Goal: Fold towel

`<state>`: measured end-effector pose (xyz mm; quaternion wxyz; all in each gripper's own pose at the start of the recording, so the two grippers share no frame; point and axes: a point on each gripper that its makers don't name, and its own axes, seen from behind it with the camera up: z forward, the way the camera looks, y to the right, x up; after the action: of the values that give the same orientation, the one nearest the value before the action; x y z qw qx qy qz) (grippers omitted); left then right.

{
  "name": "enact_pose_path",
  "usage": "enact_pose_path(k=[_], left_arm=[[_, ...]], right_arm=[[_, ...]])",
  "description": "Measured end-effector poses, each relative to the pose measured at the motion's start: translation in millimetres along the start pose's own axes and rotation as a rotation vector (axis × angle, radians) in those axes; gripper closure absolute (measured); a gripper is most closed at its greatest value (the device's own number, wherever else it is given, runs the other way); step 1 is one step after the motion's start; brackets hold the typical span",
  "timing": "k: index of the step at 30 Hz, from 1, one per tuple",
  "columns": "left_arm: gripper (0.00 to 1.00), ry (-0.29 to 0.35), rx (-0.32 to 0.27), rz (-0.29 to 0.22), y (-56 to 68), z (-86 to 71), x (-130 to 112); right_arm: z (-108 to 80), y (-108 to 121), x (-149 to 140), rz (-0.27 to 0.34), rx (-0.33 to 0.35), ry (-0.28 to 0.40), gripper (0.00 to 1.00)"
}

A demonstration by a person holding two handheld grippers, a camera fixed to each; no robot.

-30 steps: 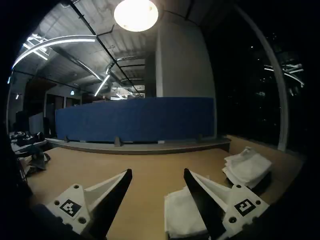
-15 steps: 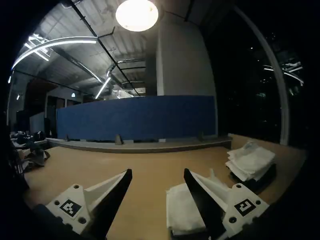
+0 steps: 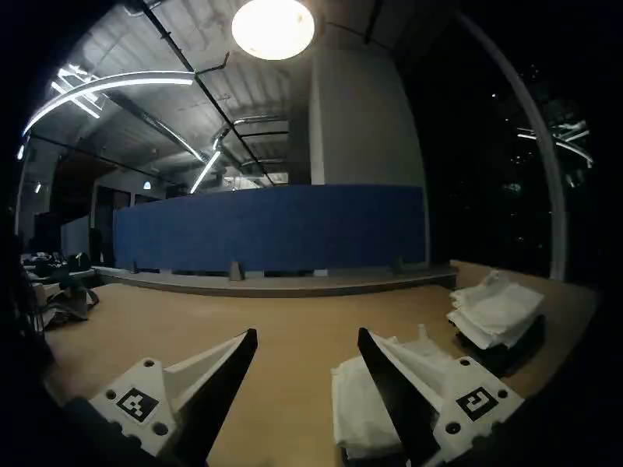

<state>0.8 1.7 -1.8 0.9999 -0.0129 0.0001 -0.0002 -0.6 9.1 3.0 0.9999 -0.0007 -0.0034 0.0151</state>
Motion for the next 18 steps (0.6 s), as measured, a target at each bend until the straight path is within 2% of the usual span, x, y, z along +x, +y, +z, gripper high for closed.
enact_pose_path(k=[9, 18], left_arm=[[0.07, 0.0, 0.0, 0.0, -0.5, 1.3, 0.5], [0.07, 0.0, 0.0, 0.0, 0.0, 1.3, 0.1]], right_arm=[[-2.7, -6.1, -1.5, -0.032, -0.009, 0.009, 0.0], [-2.8, -7.0, -0.5, -0.031, -0.004, 0.007, 0.0]])
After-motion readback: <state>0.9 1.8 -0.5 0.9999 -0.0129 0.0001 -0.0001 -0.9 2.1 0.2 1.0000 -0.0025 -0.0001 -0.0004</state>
